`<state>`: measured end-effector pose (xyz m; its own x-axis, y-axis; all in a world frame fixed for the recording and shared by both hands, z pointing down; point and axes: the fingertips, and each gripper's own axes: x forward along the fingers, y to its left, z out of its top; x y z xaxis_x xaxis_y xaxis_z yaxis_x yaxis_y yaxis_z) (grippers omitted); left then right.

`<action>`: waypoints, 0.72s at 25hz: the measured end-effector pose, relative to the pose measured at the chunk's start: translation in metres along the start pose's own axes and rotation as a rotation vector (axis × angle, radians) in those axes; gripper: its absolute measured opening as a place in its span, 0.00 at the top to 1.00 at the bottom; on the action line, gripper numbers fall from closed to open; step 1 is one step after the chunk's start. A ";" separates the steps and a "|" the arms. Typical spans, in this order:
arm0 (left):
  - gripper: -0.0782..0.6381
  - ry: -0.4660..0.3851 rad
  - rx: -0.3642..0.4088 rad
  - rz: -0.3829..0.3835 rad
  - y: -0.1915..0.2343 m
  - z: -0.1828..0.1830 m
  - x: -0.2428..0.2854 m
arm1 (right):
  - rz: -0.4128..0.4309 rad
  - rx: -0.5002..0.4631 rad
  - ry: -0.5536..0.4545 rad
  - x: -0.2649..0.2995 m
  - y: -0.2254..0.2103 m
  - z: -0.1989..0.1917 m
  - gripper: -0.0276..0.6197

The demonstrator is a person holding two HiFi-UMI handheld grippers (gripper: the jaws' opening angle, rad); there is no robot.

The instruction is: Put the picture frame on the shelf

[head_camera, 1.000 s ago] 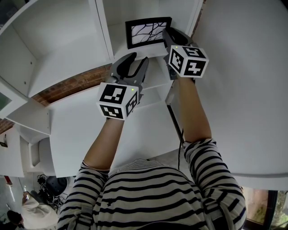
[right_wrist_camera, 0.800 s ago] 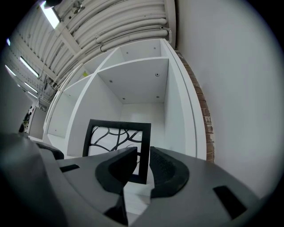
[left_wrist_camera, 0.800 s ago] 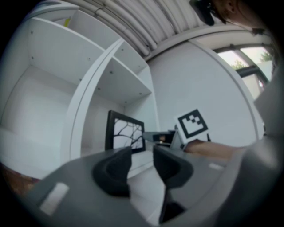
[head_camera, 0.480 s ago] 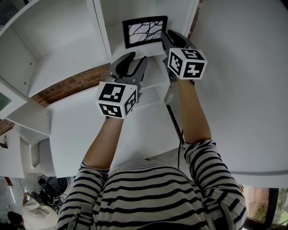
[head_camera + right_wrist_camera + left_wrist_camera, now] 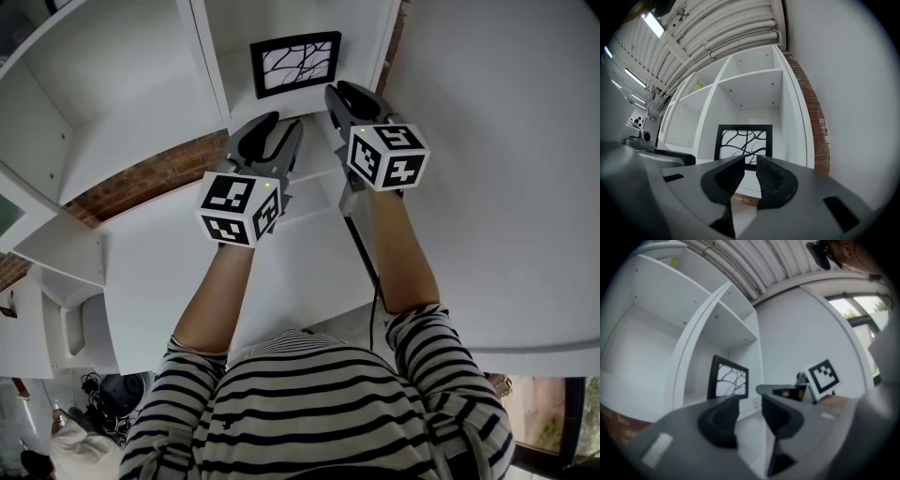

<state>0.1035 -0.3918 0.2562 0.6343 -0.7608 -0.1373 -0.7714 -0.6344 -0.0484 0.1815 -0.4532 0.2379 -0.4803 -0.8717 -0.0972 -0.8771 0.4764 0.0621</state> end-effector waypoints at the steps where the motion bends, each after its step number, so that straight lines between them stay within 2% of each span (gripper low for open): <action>1: 0.70 -0.001 -0.004 -0.006 -0.001 -0.001 -0.003 | 0.006 0.004 -0.001 -0.005 0.004 -0.001 0.86; 4: 0.70 -0.008 -0.016 -0.028 -0.006 -0.004 -0.012 | 0.033 0.027 -0.007 -0.018 0.019 -0.007 0.86; 11: 0.87 -0.002 -0.045 -0.085 -0.013 -0.020 -0.042 | 0.100 0.041 -0.010 -0.050 0.073 -0.031 0.88; 18: 0.88 -0.006 -0.090 -0.139 -0.016 -0.044 -0.084 | 0.139 0.098 -0.006 -0.079 0.126 -0.061 0.94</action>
<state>0.0649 -0.3240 0.3123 0.7339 -0.6644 -0.1411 -0.6687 -0.7432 0.0212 0.1089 -0.3316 0.3144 -0.5967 -0.7961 -0.1008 -0.7986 0.6014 -0.0222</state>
